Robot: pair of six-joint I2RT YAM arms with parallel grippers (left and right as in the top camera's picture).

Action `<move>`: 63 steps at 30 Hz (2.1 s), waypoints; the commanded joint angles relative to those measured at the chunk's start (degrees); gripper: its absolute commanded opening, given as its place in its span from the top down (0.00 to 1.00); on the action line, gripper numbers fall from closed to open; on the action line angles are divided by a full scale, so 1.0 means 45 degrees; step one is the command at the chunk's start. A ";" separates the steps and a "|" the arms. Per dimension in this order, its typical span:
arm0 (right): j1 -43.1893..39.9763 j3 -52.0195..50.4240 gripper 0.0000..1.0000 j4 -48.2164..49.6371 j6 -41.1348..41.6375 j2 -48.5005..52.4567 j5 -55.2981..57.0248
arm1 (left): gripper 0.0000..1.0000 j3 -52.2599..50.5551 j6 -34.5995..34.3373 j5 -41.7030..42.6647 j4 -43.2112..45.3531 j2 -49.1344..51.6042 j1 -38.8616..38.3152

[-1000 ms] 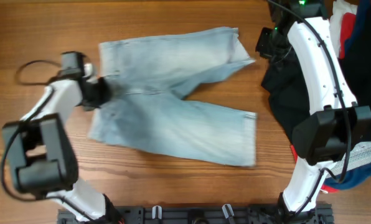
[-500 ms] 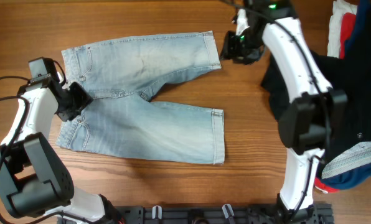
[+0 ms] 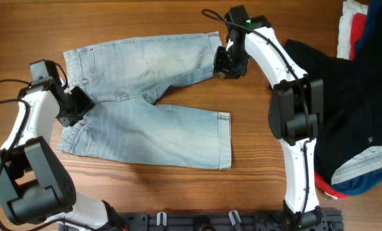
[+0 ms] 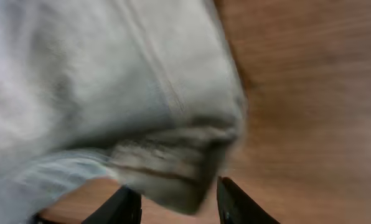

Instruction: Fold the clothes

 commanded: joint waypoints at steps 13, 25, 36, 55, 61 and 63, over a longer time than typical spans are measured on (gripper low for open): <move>-0.0097 -0.0015 0.53 0.1642 0.4886 -0.0049 -0.1656 | 0.48 -0.0039 0.0019 -0.0155 -0.0029 -0.0073 -0.0034; 0.0068 -0.0019 0.96 -0.0588 0.3900 -0.0049 0.1928 | 0.48 -0.0039 0.0019 -0.0155 -0.0068 -0.0073 -0.0034; -0.0083 -0.0019 0.64 -0.3827 0.0563 -0.0049 0.6139 | 0.48 -0.0058 0.0019 -0.0155 -0.0432 -0.0073 -0.0034; -0.1248 -0.0019 0.58 -0.4124 -0.1433 -0.6771 0.3585 | 0.03 0.0442 0.0311 -0.0787 -0.5440 -0.3381 -0.0010; -0.1253 -0.0019 0.57 -0.5042 -0.1472 -0.7917 0.3385 | 0.00 0.0296 0.0311 -0.0933 -0.5824 -0.3376 -0.0010; -0.1413 -0.0019 0.57 -0.5255 -0.1447 -0.8082 0.3138 | 0.00 0.0238 0.0311 -0.0933 -0.5829 -0.3376 -0.0010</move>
